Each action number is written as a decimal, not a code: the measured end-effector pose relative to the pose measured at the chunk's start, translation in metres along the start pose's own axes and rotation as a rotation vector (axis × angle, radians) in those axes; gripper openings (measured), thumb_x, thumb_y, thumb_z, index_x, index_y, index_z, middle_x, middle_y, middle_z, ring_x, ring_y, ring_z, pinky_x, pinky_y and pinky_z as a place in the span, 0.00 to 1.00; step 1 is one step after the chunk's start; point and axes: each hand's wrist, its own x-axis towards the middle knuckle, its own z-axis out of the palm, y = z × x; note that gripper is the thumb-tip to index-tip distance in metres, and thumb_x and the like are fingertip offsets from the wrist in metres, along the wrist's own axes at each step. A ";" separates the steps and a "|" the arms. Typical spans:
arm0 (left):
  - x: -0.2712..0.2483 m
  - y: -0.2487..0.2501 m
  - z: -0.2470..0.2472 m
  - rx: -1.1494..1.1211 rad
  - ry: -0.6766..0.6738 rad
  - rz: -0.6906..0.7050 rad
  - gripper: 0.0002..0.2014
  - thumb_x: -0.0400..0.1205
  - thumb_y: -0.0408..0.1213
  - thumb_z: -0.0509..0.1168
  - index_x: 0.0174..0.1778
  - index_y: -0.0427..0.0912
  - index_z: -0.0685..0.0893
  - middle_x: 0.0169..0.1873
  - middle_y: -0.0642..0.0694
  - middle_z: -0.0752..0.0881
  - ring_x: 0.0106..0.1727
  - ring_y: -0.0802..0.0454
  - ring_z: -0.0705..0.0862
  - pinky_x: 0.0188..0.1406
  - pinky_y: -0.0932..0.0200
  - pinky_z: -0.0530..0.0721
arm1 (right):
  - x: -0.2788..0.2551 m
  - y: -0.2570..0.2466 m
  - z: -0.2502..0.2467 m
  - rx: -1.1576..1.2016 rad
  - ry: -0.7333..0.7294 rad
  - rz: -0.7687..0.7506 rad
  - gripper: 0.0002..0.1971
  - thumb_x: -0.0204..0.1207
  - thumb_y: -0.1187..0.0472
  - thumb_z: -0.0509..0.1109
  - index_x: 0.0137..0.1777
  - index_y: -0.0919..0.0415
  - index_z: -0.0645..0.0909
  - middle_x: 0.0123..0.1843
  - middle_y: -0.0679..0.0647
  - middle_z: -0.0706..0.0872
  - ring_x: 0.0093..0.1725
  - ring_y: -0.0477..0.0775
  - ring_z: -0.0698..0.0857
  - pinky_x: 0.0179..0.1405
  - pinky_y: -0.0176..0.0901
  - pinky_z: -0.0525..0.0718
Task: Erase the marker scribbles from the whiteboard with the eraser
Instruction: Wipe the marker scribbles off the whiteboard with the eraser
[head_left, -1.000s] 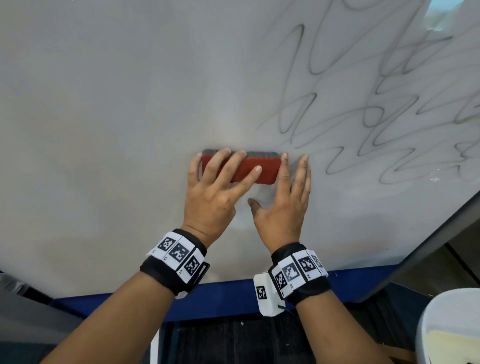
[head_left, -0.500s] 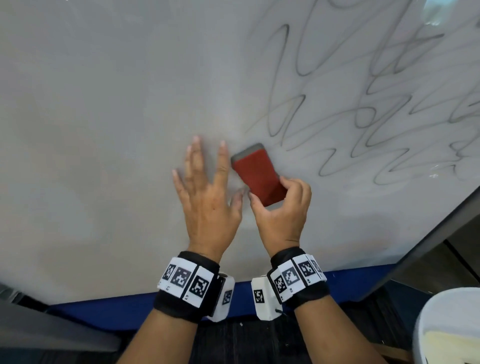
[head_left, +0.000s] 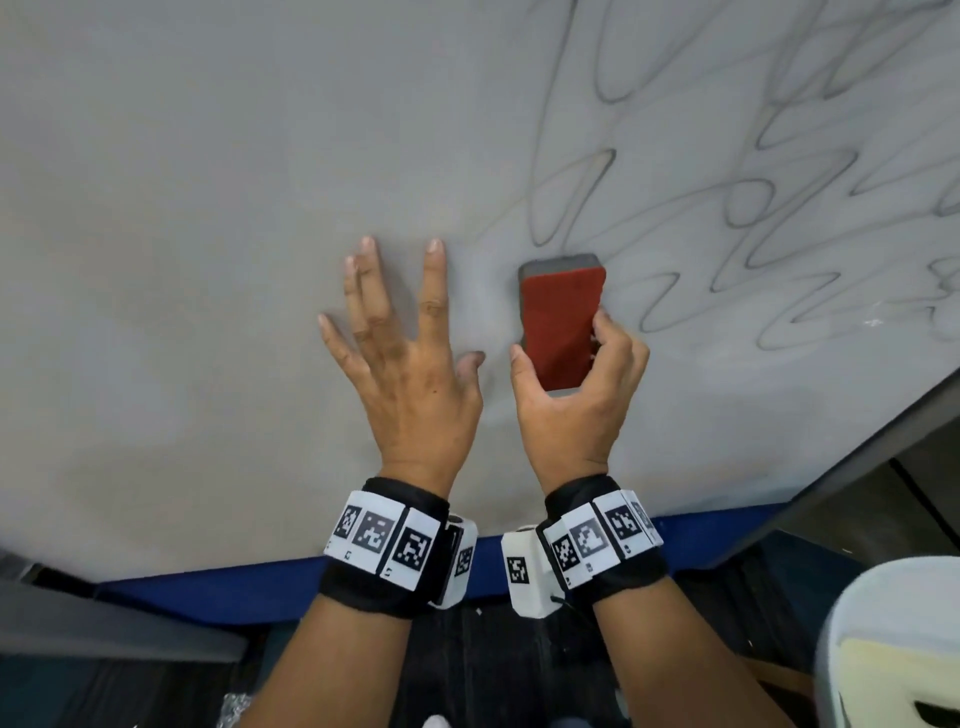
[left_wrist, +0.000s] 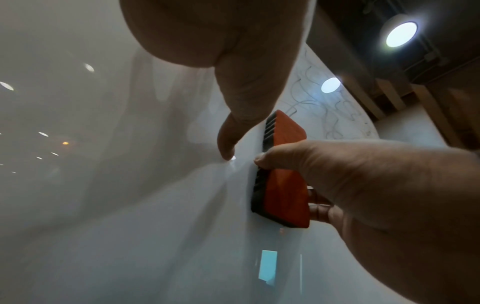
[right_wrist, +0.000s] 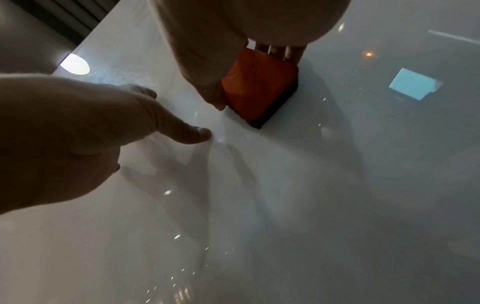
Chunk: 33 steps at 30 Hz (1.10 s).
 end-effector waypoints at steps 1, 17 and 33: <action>0.001 0.000 0.001 -0.002 -0.001 0.027 0.55 0.70 0.43 0.79 0.87 0.53 0.50 0.85 0.38 0.44 0.87 0.36 0.44 0.79 0.21 0.50 | 0.000 0.000 0.000 -0.001 0.015 0.006 0.37 0.66 0.57 0.85 0.72 0.66 0.73 0.64 0.63 0.76 0.64 0.59 0.80 0.57 0.57 0.87; 0.001 0.019 0.005 -0.074 -0.013 -0.052 0.52 0.73 0.48 0.76 0.88 0.49 0.50 0.86 0.30 0.48 0.87 0.32 0.44 0.78 0.19 0.51 | 0.014 0.021 -0.019 -0.051 0.091 0.068 0.36 0.69 0.56 0.83 0.73 0.67 0.73 0.62 0.62 0.77 0.62 0.61 0.79 0.57 0.59 0.85; -0.011 0.038 0.024 -0.044 -0.047 -0.085 0.50 0.77 0.56 0.70 0.88 0.50 0.46 0.85 0.29 0.45 0.86 0.31 0.42 0.79 0.20 0.50 | 0.032 0.042 -0.032 -0.001 0.190 0.130 0.35 0.72 0.56 0.80 0.76 0.69 0.72 0.65 0.63 0.76 0.66 0.64 0.78 0.59 0.63 0.85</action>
